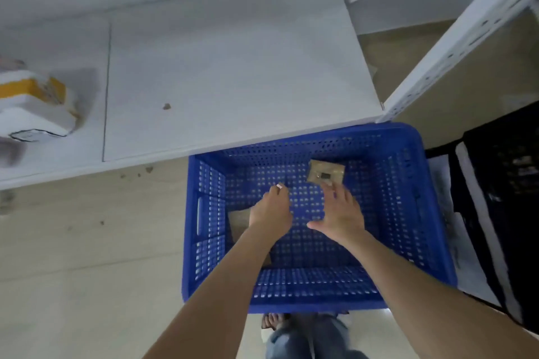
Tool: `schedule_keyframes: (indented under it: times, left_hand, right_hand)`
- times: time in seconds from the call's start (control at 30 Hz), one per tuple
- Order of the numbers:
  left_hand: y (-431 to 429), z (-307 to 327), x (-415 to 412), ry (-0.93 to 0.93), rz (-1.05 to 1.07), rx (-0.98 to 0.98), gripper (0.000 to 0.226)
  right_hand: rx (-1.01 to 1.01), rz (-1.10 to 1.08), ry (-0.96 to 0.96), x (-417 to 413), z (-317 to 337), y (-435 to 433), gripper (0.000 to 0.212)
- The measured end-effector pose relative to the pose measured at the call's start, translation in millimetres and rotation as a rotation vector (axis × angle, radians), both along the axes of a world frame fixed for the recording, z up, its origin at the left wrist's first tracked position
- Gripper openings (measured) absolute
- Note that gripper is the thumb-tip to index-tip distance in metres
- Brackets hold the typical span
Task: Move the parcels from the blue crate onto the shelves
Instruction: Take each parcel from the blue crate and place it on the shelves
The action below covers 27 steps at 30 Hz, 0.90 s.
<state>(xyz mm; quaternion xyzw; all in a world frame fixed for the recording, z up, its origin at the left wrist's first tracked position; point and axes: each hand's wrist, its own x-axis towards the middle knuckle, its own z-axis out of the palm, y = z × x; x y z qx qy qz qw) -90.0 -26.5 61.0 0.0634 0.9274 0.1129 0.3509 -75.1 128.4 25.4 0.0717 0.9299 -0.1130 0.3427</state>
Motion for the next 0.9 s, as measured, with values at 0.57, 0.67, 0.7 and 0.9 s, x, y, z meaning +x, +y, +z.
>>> schedule_keyframes:
  times: [0.57,0.67,0.7,0.9]
  left_hand:
    - [8.6,-278.6,-21.6,-0.026,0.034,0.009,0.054]
    - [1.8,-274.2,-16.8,-0.06,0.15,0.037,0.053]
    - [0.4,-264.8,-14.3,-0.073,0.227,0.064,0.052]
    - [-27.7,-145.4,-8.2,-0.046,0.852,0.236,0.054]
  right_hand:
    - [0.197,-0.077,0.061,-93.8,-276.8,62.8,0.111]
    - [0.096,-0.1,-0.06,-73.7,-268.0,50.0,0.086]
    - [-0.007,-0.139,-0.173,-65.1,-260.9,44.1,0.083]
    - [-0.707,-0.619,-0.44,-31.7,-146.0,13.2,0.05]
